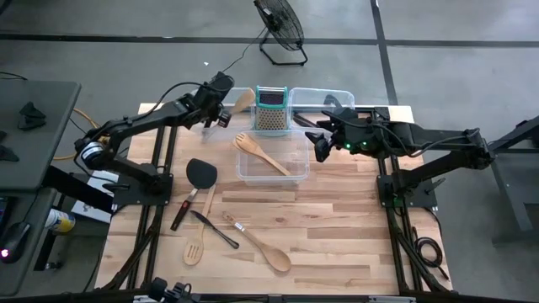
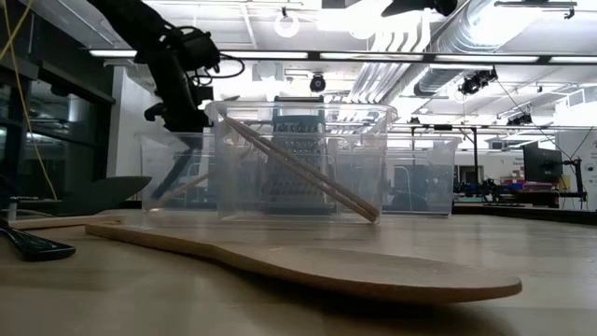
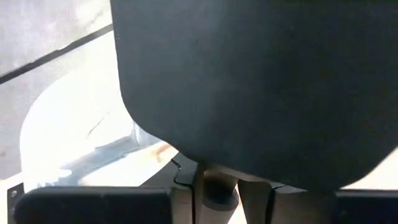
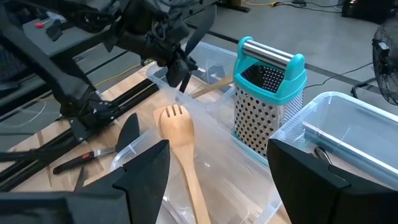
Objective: Pick & Place Kitchen Items
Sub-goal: Put the black spatula into the left transparent bin, then put the black knife into the right transparent bin
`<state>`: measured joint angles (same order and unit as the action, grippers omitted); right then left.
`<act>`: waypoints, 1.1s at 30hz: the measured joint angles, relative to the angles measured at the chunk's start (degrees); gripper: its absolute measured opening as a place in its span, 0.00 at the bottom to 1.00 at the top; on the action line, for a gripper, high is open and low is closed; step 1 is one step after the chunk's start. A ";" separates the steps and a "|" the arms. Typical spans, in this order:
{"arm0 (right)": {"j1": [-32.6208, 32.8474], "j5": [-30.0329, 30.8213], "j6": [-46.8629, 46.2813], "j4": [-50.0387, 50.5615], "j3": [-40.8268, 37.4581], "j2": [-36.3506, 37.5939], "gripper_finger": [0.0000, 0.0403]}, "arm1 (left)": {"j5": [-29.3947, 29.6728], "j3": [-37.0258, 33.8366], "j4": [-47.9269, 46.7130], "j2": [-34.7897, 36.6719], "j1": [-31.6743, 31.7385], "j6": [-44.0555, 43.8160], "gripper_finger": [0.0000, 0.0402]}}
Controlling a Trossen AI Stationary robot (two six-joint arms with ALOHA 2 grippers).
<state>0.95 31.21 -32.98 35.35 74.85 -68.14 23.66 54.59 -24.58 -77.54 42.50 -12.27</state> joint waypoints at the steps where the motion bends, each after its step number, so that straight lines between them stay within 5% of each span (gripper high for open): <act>1: 0.00 0.29 -0.28 0.00 0.00 0.00 0.65 | 0.03 0.00 -0.29 -0.39 0.00 0.04 0.19; 20: 0.00 0.39 -3.63 0.02 0.00 -0.18 0.65 | -2.40 0.00 -1.15 -1.41 -0.13 4.94 0.24; 33: 0.07 0.17 -6.31 0.31 -0.02 -0.85 0.65 | -7.22 0.00 -6.62 9.42 -0.13 6.49 0.26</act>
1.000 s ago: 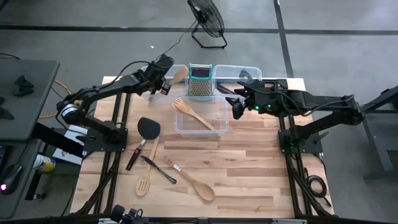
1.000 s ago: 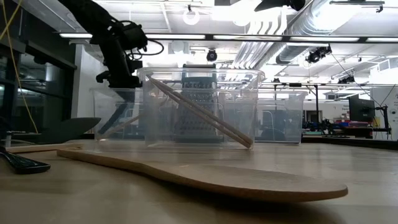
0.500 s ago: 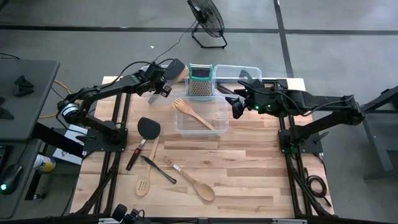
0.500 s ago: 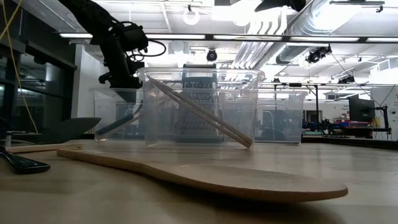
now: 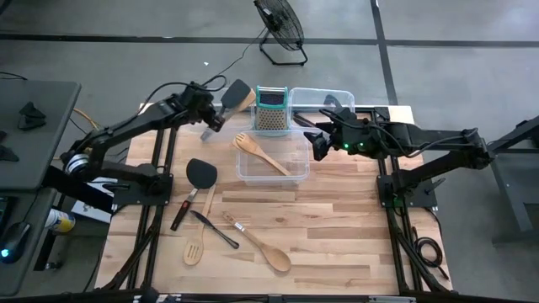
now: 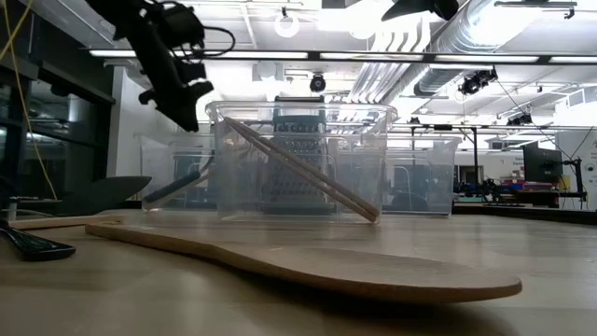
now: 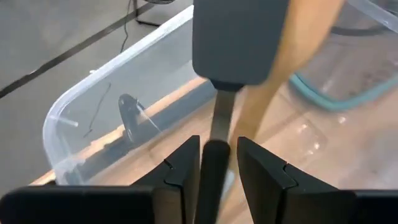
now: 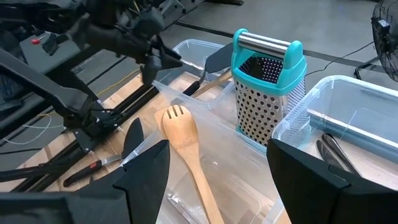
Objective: Pick & Place Kitchen Items
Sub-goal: Put the black knife into the right transparent bin
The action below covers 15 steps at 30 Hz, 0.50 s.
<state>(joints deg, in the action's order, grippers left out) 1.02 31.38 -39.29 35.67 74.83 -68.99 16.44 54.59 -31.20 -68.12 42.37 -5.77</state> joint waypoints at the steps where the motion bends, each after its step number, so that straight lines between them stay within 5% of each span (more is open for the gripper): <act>1: 0.00 -0.04 0.00 0.04 0.00 0.00 0.65 | -0.98 0.00 -1.26 1.02 0.00 0.01 0.28; 9: 0.13 -0.25 -0.02 0.12 0.00 0.00 0.65 | -7.70 0.00 -12.53 7.36 -0.02 -3.54 0.52; 15: 0.13 -0.38 0.34 0.15 0.00 0.00 0.65 | -11.04 -0.02 -19.81 11.18 0.00 -7.51 0.56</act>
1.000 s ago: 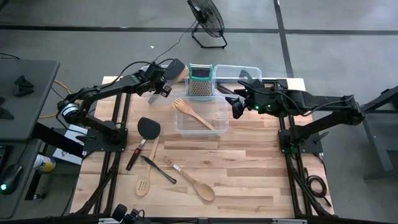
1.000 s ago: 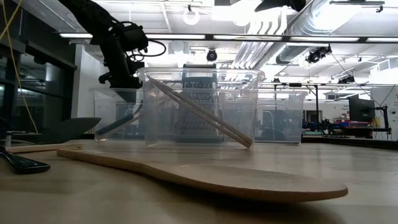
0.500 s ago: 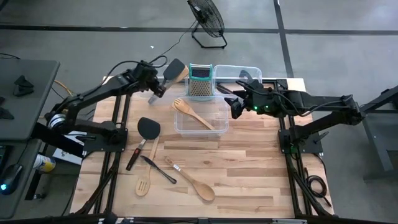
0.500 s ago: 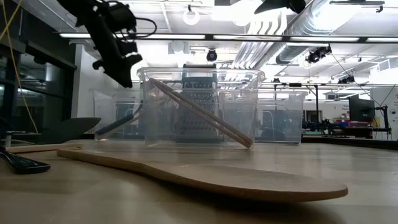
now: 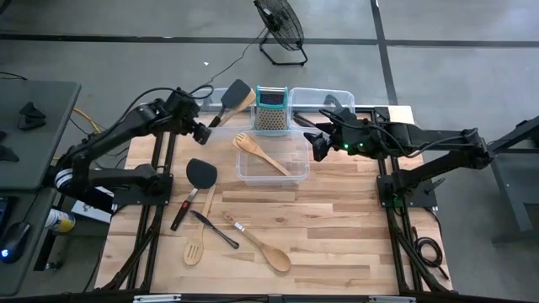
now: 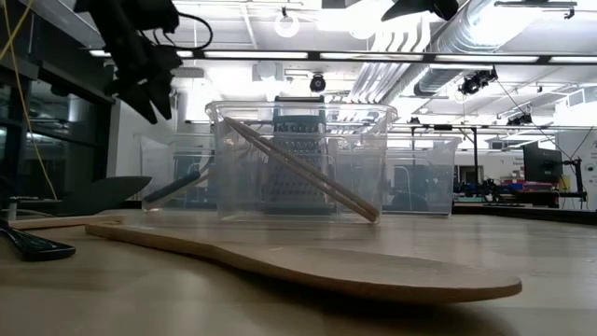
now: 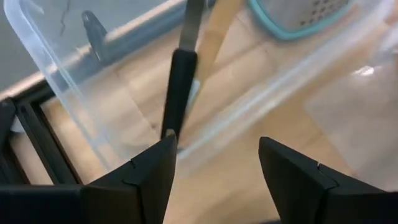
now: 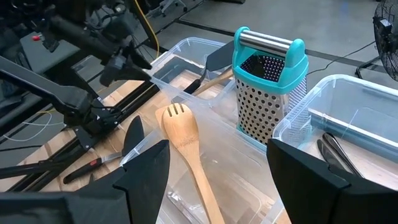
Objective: Pick & Place Kitchen Items
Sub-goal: Put the black knife into the right transparent bin
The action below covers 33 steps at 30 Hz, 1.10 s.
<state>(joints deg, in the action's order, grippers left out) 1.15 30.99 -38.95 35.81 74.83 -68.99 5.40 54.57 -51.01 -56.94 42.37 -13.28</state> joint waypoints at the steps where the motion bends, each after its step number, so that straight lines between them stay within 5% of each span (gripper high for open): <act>1: 0.00 -0.01 0.02 0.01 0.00 0.00 0.65 | -0.71 0.00 -0.63 0.62 0.00 -0.56 0.56; 20: -0.02 -10.83 1.92 0.80 0.00 0.02 0.65 | -14.27 0.00 -16.69 8.48 -0.02 -13.80 0.57; 33: -0.02 -18.09 4.30 3.83 0.00 0.04 0.65 | -16.78 0.00 -27.09 8.34 -0.55 -19.93 0.57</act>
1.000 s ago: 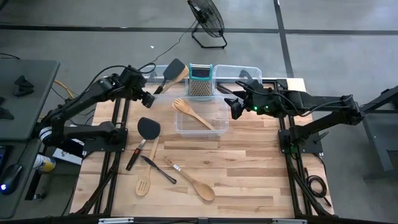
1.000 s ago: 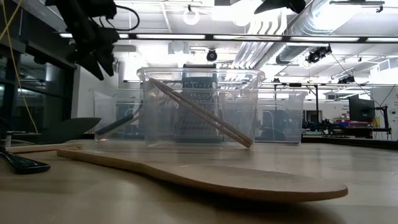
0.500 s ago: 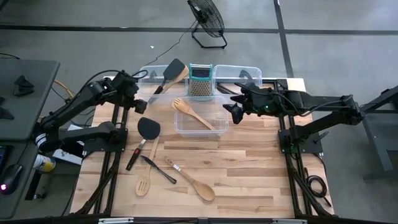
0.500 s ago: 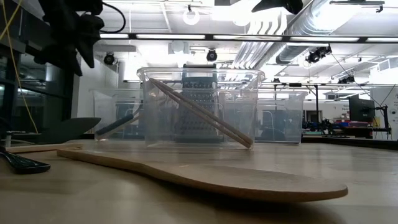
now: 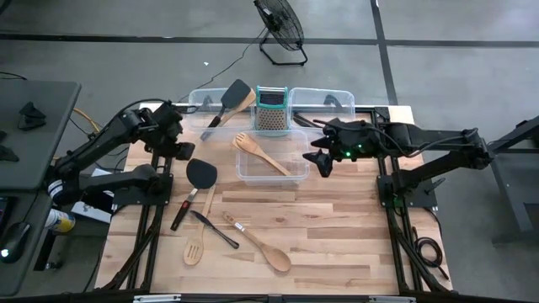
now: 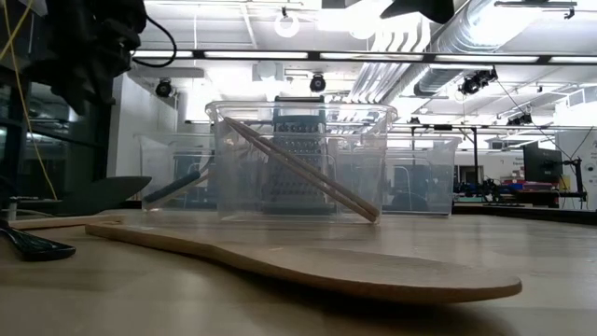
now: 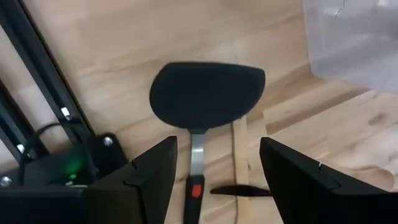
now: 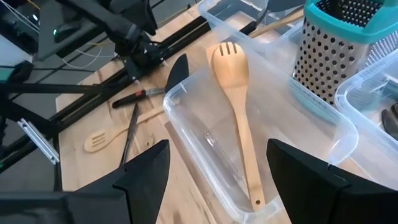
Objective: Pick & Place Kitchen Items
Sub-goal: Put the black knife into the right transparent bin
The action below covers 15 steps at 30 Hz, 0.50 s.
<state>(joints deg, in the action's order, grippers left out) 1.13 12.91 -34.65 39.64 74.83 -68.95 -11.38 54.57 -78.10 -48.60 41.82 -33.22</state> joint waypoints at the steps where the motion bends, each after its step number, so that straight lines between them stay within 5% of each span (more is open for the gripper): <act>1: 0.00 -0.03 0.00 0.12 0.00 0.00 0.65 | -0.02 0.00 -0.10 0.00 -0.95 -0.96 0.57; 15: 0.00 -0.08 0.00 0.11 0.00 0.00 0.65 | 10.15 0.00 1.49 -1.27 -26.31 -23.05 0.57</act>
<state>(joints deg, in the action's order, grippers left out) 1.13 12.83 -34.65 39.75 74.83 -68.95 -1.23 54.57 -76.62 -49.87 15.51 -56.26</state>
